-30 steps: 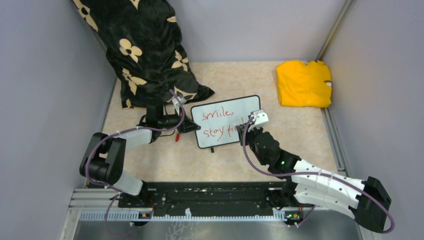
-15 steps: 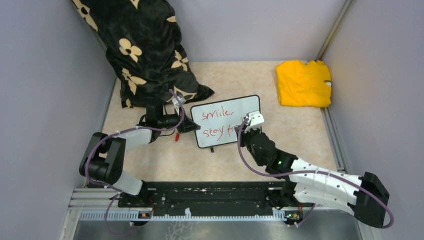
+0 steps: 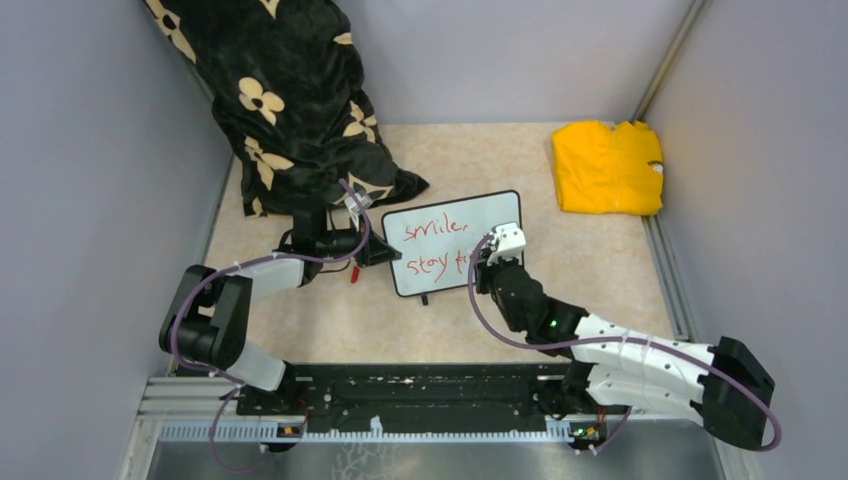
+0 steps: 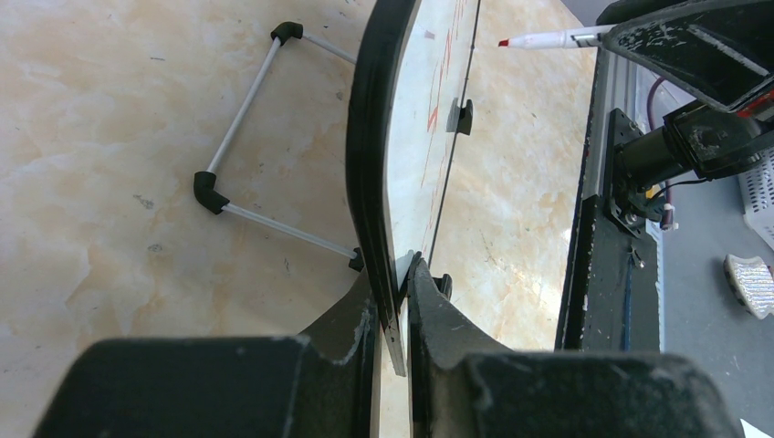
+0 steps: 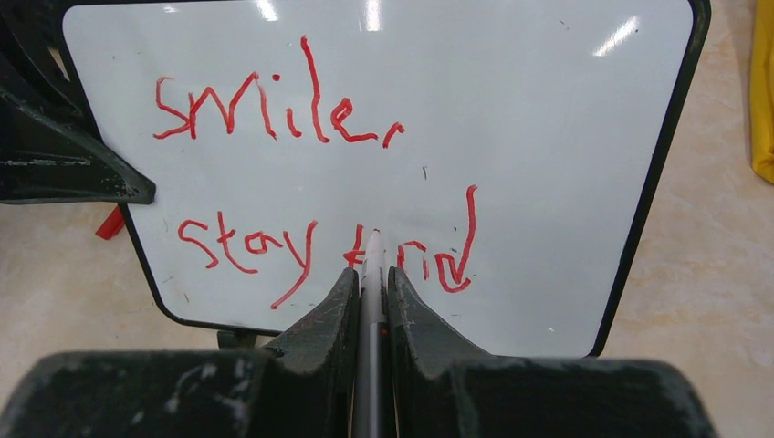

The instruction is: Write a sentence on the whiteboard

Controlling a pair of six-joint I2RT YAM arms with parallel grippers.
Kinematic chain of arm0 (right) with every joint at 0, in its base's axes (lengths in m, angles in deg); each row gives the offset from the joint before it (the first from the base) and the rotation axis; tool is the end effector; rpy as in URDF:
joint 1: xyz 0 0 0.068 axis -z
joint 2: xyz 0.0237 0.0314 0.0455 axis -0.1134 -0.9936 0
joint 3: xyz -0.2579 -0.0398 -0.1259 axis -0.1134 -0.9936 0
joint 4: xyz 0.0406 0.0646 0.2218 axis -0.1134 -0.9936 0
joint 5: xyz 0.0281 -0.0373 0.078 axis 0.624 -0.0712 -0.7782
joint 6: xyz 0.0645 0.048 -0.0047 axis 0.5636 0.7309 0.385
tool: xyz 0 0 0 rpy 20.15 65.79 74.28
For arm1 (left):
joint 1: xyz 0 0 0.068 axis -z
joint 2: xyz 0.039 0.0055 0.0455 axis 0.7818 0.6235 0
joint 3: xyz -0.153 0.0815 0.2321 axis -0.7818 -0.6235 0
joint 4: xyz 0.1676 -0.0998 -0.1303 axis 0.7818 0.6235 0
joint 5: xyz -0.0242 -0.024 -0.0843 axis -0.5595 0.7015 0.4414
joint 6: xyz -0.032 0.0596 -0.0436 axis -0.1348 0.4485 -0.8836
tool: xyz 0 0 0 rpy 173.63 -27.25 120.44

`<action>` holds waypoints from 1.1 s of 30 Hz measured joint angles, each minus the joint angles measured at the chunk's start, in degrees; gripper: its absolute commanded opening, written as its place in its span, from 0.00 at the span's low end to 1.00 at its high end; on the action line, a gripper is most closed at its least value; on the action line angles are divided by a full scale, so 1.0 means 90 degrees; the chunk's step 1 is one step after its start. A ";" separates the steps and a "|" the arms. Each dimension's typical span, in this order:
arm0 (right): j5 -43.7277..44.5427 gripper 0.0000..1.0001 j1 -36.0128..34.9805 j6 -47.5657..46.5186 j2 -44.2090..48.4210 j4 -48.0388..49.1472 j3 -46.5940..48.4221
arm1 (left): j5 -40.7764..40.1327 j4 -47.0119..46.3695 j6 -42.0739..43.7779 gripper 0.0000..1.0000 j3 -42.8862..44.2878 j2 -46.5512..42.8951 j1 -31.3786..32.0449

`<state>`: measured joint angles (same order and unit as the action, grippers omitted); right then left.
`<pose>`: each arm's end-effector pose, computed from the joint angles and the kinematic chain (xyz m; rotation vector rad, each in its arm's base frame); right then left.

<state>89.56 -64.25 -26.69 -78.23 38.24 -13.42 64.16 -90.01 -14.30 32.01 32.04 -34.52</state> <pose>0.1379 0.1393 0.2625 -0.2135 1.7693 0.3175 0.2647 -0.1393 0.2136 0.7788 1.8698 -1.2133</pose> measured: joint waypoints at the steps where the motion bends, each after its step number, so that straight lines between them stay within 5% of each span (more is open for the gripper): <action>1: 0.0010 0.00 0.0000 0.0015 -0.0036 0.0002 -0.0002 | 0.0000 0.0002 0.0000 0.00 0.0000 0.0000 0.0000; 33: 0.0039 0.00 0.0221 0.0277 -0.0376 0.0338 -0.0002 | -0.0007 0.0068 0.0005 0.00 0.0029 0.0000 0.0010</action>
<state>89.91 -62.26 -24.20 -81.62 41.28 -13.44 64.10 -89.40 -14.26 32.27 32.04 -34.43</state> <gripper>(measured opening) 0.124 0.157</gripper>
